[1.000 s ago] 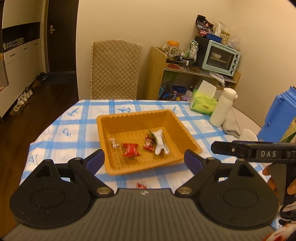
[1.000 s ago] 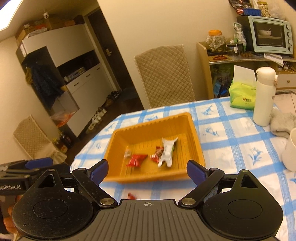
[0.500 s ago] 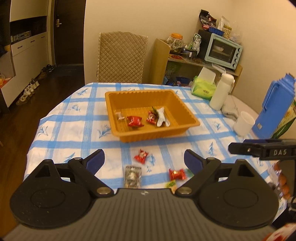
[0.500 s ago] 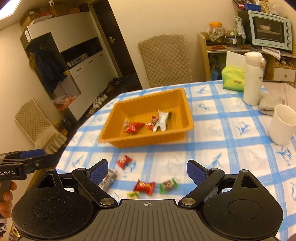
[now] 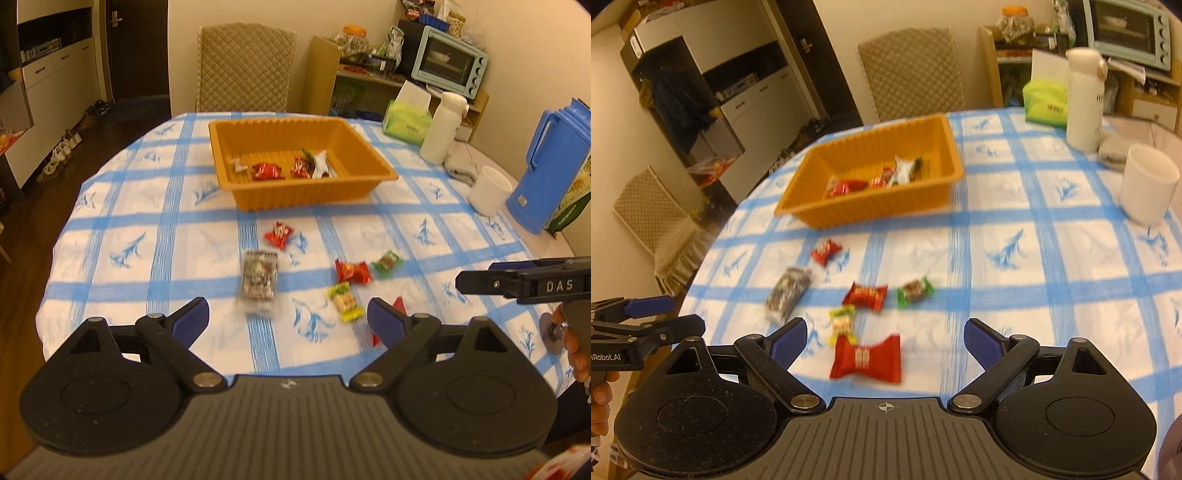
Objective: Organize snacks
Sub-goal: 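Withdraw both grippers from the basket toward the remaining candies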
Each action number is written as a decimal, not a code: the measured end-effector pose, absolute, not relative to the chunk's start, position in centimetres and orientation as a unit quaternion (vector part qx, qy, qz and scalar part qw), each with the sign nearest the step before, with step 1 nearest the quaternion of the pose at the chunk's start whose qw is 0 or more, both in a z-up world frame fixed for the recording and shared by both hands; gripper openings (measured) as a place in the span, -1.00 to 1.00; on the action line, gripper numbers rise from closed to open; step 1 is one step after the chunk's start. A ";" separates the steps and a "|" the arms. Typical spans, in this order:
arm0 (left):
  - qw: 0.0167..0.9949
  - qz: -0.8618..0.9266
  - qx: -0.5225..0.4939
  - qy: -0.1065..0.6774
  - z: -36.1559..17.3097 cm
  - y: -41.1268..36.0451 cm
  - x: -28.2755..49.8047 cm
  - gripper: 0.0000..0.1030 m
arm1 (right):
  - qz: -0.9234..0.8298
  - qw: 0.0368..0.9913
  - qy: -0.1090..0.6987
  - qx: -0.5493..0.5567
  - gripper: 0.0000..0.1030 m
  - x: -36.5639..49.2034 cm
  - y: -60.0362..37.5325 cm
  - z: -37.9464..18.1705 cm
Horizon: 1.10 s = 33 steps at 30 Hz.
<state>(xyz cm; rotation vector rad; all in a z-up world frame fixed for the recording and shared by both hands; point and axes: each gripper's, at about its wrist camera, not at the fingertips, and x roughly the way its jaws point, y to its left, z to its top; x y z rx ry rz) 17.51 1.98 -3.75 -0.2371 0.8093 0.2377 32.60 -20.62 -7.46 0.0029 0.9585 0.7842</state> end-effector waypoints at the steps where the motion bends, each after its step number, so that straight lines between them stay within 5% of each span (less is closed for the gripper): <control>1: 0.904 0.115 -0.116 0.395 -4.0 1.9 17.4 0.78 | 0.367 0.812 0.453 -0.001 0.78 32.4 -20.6 -7.8; 27: 0.886 0.115 -0.123 0.432 -6.7 2.8 17.0 0.77 | 0.376 0.759 0.531 0.004 0.76 30.4 -17.1 -12.8; 33: 0.884 0.117 -0.126 0.435 -7.0 3.7 17.1 0.77 | 0.376 0.746 0.549 0.031 0.56 30.8 -16.4 -13.6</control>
